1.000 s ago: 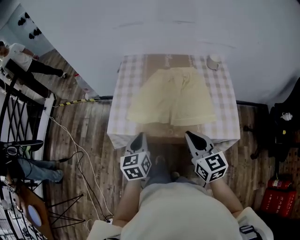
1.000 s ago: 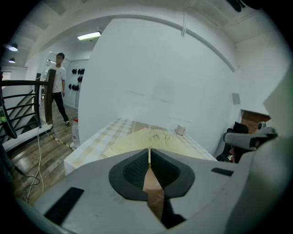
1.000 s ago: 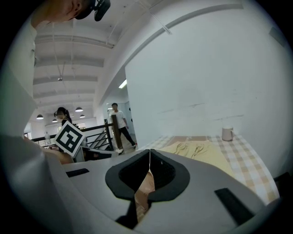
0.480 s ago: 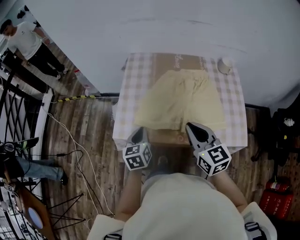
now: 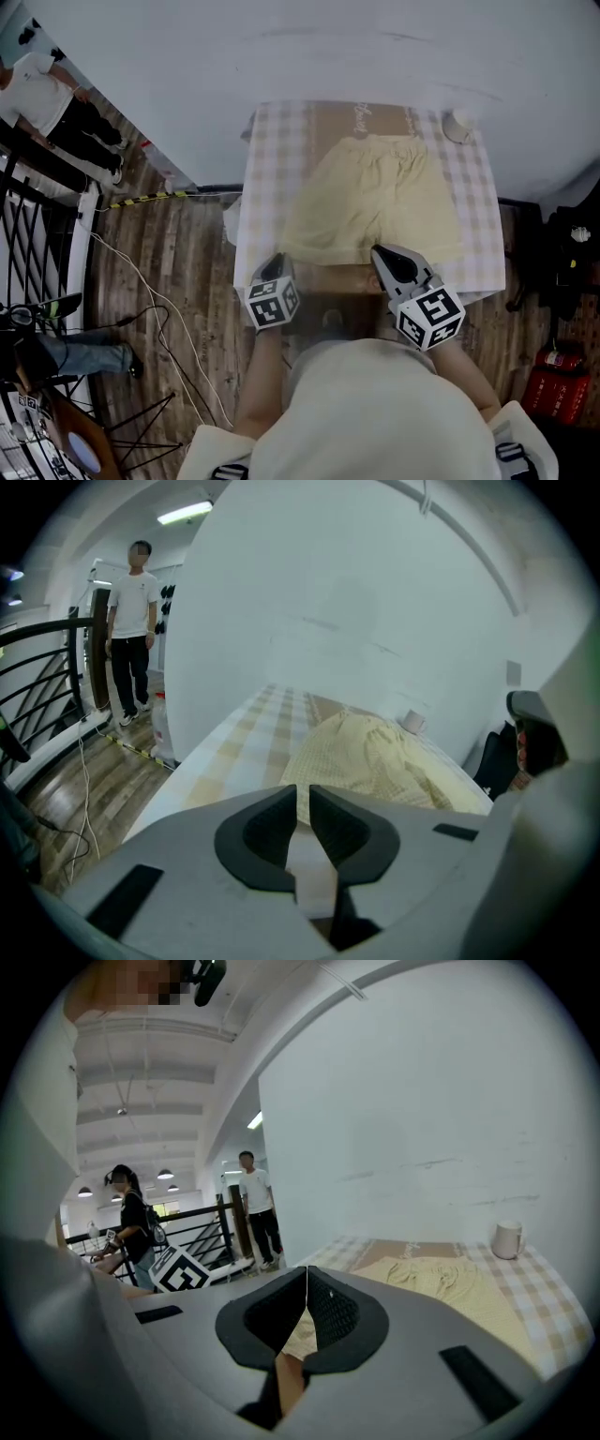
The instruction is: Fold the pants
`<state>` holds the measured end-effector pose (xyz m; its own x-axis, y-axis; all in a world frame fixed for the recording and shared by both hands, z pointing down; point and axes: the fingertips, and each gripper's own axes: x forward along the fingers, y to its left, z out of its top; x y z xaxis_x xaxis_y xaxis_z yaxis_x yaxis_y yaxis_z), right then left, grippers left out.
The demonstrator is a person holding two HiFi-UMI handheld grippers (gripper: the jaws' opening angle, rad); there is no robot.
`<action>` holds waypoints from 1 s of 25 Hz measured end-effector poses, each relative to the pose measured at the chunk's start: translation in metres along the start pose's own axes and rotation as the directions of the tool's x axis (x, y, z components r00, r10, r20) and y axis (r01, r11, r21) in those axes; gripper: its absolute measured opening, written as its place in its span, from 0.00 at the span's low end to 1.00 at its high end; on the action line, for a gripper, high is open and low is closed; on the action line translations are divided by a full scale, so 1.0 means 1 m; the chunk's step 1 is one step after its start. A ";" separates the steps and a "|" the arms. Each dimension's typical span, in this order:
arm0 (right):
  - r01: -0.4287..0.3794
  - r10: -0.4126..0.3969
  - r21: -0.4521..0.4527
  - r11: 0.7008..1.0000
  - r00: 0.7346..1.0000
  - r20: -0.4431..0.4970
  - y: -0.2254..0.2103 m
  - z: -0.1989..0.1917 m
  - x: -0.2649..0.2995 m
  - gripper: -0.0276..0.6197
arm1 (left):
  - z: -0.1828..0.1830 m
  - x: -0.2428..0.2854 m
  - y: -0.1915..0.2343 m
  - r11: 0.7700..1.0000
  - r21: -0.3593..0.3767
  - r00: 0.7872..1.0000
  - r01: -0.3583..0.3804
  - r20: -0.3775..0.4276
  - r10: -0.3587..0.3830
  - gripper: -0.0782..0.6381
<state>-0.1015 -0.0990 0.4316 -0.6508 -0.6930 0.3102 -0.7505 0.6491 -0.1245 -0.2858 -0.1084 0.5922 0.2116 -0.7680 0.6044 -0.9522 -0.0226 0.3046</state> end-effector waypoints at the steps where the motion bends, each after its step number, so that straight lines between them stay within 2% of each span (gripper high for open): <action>1: -0.001 0.001 0.001 1.000 1.000 0.001 0.002 0.000 0.003 0.05 | -0.001 0.003 0.004 1.000 -0.001 1.000 -0.001 -0.008 0.001 0.14; 3: -0.004 0.004 0.001 1.000 1.000 0.003 0.005 0.001 0.009 0.05 | -0.003 0.010 0.011 1.000 -0.009 1.000 -0.003 -0.026 0.003 0.22; 4: -0.004 0.004 0.002 1.000 1.000 0.003 0.006 0.001 0.011 0.05 | -0.003 0.012 0.014 1.000 -0.011 0.999 -0.006 -0.036 0.006 0.24; 13: 0.023 -0.023 0.022 1.000 1.000 -0.014 0.006 -0.005 0.018 0.05 | -0.014 0.030 0.027 0.999 0.020 0.989 -0.039 -0.143 0.041 0.23; 18: 0.031 -0.030 0.024 0.999 0.999 -0.024 0.005 -0.011 0.018 0.05 | -0.021 0.035 0.026 0.996 0.063 0.974 -0.070 -0.212 0.082 0.23; 23: 0.011 -0.010 0.022 1.000 1.000 -0.018 0.004 -0.010 0.024 0.05 | -0.020 0.037 0.025 0.993 0.085 0.972 -0.087 -0.209 0.103 0.23; 25: -0.006 0.006 0.016 1.000 1.000 -0.015 0.004 -0.008 0.025 0.05 | -0.022 0.040 0.021 0.993 0.090 0.972 -0.071 -0.216 0.089 0.16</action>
<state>-0.1197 -0.1113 0.4468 -0.6536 -0.6841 0.3238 -0.7484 0.6481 -0.1414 -0.2925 -0.1256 0.6387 0.1690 -0.6107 0.7737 -0.9807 -0.0258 0.1938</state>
